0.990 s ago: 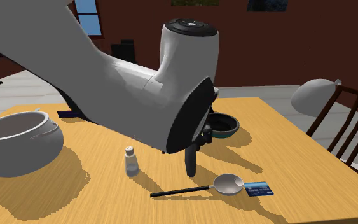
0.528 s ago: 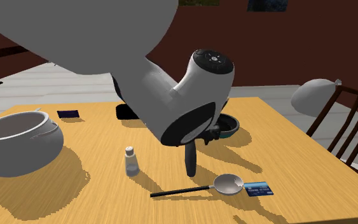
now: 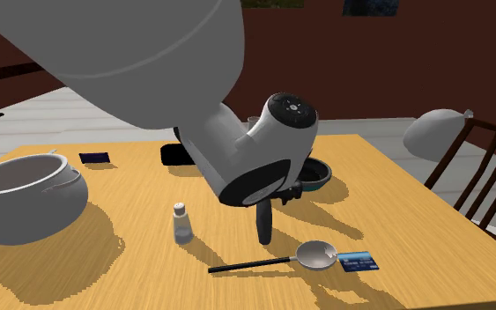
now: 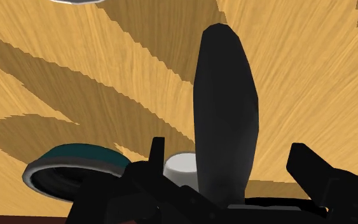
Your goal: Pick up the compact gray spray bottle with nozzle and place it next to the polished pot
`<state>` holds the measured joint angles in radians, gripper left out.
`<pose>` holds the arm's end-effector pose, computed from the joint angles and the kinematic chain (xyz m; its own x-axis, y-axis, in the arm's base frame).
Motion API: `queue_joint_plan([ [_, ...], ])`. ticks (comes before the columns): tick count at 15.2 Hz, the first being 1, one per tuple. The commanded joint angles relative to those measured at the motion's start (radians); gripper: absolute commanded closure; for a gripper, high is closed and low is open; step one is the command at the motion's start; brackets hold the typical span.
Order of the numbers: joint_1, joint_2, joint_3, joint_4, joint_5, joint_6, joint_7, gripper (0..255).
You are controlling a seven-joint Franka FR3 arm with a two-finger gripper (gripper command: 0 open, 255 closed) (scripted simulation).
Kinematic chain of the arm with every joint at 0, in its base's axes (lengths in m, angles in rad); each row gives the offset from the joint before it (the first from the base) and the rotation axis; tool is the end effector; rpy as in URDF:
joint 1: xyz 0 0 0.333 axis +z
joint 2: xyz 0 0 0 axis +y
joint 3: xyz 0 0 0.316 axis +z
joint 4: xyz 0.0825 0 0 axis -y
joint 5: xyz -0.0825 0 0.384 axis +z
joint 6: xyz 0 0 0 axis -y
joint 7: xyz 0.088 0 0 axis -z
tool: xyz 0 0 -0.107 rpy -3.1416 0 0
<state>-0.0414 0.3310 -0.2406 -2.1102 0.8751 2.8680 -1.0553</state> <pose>0.5669 -0.2038 0.2995 0.8569 0.0061 0.5154 0.0075 -1.0000 -0.0007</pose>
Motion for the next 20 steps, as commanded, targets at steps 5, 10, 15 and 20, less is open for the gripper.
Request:
queue_joint_plan([
  [5, -0.004, 0.010, 0.007, 0.006, 0.011, 0.004, -0.009, 0],
  [10, -0.004, 0.010, 0.007, 0.006, 0.011, 0.004, -0.009, 255],
  [15, -0.004, 0.010, 0.007, 0.006, 0.011, 0.004, -0.009, 255],
  [20, 0.019, -0.020, -0.024, 0.000, -0.043, -0.018, 0.043, 255],
])
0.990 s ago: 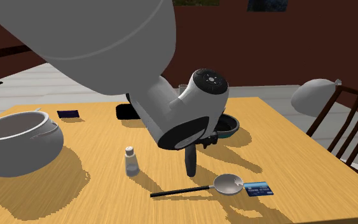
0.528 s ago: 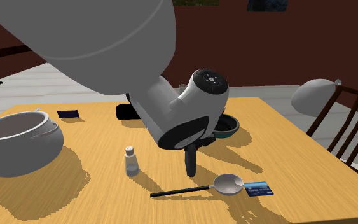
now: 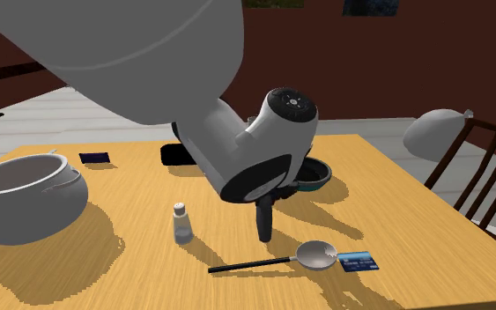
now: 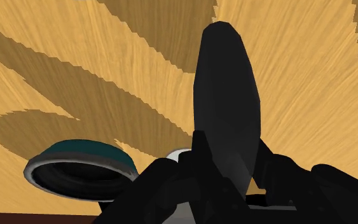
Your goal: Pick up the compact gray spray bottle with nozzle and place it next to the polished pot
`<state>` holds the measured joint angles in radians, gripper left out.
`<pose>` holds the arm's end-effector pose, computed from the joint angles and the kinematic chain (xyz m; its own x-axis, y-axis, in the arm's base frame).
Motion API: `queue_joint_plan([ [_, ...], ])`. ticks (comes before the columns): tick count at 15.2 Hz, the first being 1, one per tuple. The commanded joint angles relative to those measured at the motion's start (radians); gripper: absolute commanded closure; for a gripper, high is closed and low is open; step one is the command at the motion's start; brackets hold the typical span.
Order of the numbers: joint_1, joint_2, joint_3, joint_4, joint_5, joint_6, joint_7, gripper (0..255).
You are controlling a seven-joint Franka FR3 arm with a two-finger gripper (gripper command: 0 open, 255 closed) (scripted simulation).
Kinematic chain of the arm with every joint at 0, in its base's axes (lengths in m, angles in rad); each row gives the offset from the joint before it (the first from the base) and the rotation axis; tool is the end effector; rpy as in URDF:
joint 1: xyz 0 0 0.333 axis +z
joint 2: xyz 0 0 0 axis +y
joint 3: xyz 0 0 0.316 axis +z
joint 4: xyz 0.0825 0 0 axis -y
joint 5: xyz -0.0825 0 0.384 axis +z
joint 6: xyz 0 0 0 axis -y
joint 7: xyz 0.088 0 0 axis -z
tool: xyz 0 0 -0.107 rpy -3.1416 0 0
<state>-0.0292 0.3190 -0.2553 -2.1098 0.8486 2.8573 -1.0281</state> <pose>0.5681 -0.2032 0.3069 0.8567 0.0056 0.5158 0.0072 -1.0000 -0.0010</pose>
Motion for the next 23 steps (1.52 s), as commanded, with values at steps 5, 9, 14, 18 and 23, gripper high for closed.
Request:
queue_joint_plan([
  [5, 0.040, -0.057, -0.055, -0.004, -0.107, -0.046, 0.098, 255],
  [9, 0.062, -0.094, -0.087, -0.002, -0.177, -0.079, 0.161, 255],
  [14, 0.084, -0.137, -0.119, 0.007, -0.259, -0.123, 0.234, 255],
  [18, 0.097, -0.170, -0.139, 0.019, -0.320, -0.160, 0.287, 255],
  [23, 0.107, -0.206, -0.156, 0.041, -0.388, -0.209, 0.346, 255],
])
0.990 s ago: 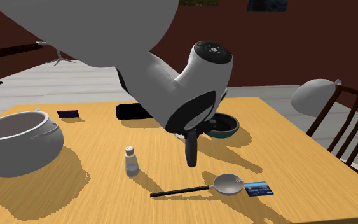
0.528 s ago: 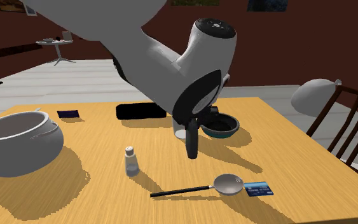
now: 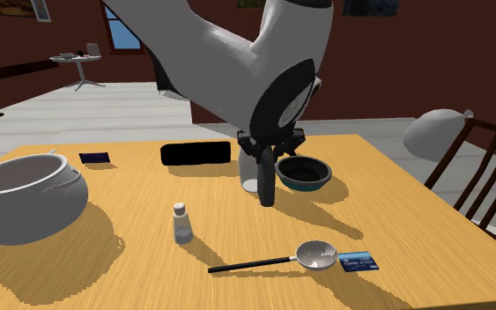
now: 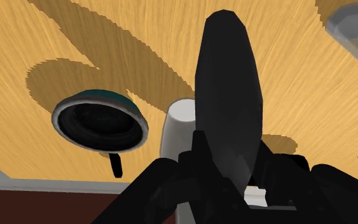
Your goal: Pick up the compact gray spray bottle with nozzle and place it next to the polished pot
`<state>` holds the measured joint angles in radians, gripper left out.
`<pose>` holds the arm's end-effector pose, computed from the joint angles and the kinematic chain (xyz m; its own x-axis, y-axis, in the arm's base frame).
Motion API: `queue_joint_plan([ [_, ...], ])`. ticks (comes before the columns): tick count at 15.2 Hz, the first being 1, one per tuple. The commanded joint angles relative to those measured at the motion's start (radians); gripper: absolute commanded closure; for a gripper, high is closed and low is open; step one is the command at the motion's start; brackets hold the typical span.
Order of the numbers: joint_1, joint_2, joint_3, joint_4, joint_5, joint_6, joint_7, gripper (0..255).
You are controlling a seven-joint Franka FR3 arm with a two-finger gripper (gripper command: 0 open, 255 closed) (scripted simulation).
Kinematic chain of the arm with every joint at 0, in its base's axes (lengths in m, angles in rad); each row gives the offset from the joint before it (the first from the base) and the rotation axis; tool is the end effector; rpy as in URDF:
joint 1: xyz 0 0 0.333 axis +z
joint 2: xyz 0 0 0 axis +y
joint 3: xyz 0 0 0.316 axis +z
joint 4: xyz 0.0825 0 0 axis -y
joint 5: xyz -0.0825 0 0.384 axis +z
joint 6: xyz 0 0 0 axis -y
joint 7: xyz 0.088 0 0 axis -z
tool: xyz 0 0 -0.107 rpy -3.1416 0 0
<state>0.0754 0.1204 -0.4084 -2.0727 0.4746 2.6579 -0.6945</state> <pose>0.5685 -0.2038 0.4277 0.8566 0.0058 0.5160 0.0074 -1.0000 -0.0011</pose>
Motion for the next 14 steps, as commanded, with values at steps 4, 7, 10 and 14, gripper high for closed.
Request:
queue_joint_plan([
  [4, 0.007, -0.034, -0.013, 0.027, -0.062, -0.052, 0.054, 255],
  [7, 0.009, -0.052, -0.017, 0.047, -0.093, -0.085, 0.082, 255],
  [10, 0.011, -0.067, -0.021, 0.069, -0.120, -0.118, 0.107, 255],
  [14, 0.012, -0.085, -0.024, 0.102, -0.152, -0.165, 0.137, 255],
])
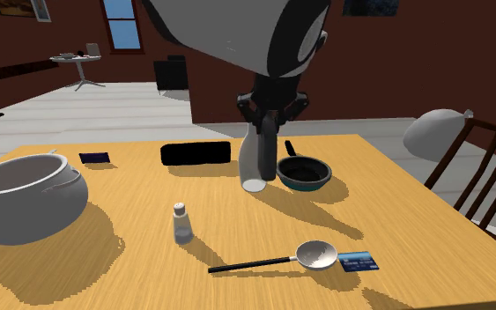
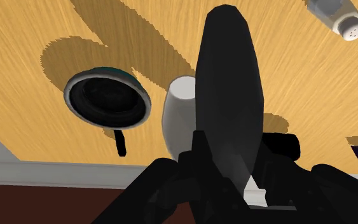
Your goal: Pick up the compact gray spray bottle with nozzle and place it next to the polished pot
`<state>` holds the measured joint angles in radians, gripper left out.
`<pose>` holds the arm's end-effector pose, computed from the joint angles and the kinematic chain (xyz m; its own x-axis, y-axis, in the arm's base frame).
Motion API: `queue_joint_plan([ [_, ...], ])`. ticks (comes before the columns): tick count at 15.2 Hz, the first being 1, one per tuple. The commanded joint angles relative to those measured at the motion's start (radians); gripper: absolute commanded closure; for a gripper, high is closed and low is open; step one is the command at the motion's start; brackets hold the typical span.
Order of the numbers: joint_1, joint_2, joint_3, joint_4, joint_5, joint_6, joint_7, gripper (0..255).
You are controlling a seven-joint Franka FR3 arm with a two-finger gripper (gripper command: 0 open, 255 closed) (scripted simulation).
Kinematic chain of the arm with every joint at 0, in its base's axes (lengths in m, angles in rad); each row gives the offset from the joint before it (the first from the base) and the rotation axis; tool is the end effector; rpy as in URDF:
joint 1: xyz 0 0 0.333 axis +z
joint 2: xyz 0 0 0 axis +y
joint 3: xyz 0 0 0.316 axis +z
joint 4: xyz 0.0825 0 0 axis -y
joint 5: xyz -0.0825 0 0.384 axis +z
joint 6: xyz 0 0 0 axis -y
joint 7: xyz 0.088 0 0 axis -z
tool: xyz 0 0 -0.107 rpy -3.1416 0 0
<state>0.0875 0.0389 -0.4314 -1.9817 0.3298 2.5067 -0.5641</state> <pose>0.5683 -0.2030 0.5012 0.8567 0.0057 0.5159 0.0072 -1.0000 -0.0011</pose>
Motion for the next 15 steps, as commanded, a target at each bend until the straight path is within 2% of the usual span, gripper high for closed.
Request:
queue_joint_plan([
  [1, 0.000, -0.007, -0.002, 0.020, -0.014, -0.025, 0.013, 255],
  [15, -0.002, -0.039, -0.006, 0.171, -0.081, -0.198, 0.084, 255],
])
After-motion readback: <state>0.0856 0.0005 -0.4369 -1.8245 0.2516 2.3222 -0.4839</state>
